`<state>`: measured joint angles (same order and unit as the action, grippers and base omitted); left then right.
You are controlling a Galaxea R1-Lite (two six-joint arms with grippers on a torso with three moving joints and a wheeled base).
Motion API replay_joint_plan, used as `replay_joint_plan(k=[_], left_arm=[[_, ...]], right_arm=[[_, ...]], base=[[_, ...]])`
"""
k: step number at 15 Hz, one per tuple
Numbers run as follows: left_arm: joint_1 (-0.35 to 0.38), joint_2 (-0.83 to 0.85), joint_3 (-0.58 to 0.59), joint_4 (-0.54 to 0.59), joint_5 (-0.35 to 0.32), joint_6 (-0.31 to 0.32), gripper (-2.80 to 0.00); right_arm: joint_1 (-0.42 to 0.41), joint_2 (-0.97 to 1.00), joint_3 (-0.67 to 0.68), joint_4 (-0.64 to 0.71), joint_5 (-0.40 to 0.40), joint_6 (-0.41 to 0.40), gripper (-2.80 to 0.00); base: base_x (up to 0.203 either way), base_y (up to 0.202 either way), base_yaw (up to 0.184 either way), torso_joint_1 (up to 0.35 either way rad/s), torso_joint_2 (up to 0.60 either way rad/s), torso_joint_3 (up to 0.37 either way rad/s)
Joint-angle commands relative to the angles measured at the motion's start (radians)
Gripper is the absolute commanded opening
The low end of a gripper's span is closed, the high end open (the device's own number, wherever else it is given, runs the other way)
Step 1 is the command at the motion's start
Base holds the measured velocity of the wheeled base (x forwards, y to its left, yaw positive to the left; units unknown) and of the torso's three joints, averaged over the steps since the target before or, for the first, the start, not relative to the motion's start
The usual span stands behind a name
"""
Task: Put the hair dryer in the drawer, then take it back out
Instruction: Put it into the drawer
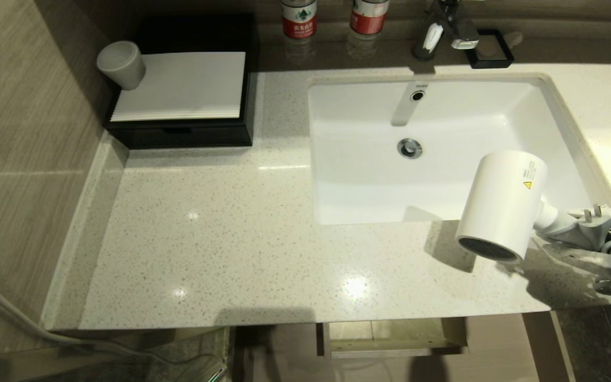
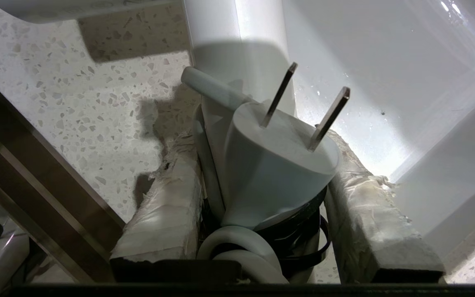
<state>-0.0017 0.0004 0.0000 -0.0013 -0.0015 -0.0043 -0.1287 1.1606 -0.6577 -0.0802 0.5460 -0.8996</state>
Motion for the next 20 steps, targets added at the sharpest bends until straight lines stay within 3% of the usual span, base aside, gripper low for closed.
replay_joint_plan(k=[1,20], left_arm=[[0.000,0.000,0.000,0.000,0.000,0.000,-2.80],[0.000,0.000,0.001,0.000,0.000,0.000,-2.80]], right_arm=[[0.000,-0.035,0.011,-0.005,0.003,-0.005,-2.80],[0.001,-0.104,0.079,0.005,0.004,-0.011,-2.80]], base=[[0.000,0.000,0.000,0.000,0.00,0.000],[0.000,0.000,0.000,-0.005,0.01,0.003]])
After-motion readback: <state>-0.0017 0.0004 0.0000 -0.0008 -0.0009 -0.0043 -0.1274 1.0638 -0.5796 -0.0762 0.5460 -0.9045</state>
